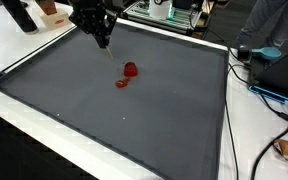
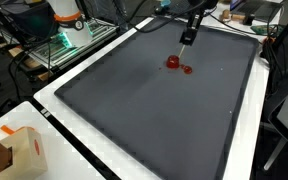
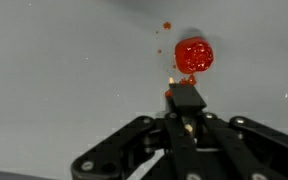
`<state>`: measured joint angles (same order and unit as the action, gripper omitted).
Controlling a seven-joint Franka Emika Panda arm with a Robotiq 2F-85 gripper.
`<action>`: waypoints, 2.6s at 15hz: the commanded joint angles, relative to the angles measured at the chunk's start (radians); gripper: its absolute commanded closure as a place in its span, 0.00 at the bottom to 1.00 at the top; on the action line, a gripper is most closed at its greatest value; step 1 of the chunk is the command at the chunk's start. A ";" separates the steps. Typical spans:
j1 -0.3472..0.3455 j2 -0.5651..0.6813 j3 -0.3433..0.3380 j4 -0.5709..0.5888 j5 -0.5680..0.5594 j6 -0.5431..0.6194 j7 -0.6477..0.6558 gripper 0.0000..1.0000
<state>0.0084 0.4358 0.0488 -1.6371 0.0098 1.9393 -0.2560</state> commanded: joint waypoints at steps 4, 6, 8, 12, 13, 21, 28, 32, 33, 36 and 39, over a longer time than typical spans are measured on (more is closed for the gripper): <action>-0.096 -0.047 0.026 -0.148 0.162 0.098 -0.182 0.97; -0.125 -0.057 0.034 -0.195 0.224 0.131 -0.251 0.97; -0.147 -0.065 0.038 -0.235 0.276 0.158 -0.311 0.97; -0.183 -0.084 0.047 -0.304 0.386 0.203 -0.436 0.97; -0.190 -0.086 0.049 -0.314 0.414 0.202 -0.466 0.97; -0.205 -0.083 0.036 -0.364 0.536 0.191 -0.595 0.97; -0.191 -0.056 0.029 -0.361 0.530 0.191 -0.593 0.97; -0.182 -0.038 0.030 -0.350 0.518 0.185 -0.580 0.97; -0.180 -0.032 0.030 -0.346 0.515 0.182 -0.578 0.97; -0.171 -0.013 0.031 -0.336 0.504 0.177 -0.565 0.97; -0.164 0.007 0.032 -0.328 0.498 0.176 -0.557 0.97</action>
<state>-0.1621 0.4206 0.0787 -1.9746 0.5246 2.1155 -0.8308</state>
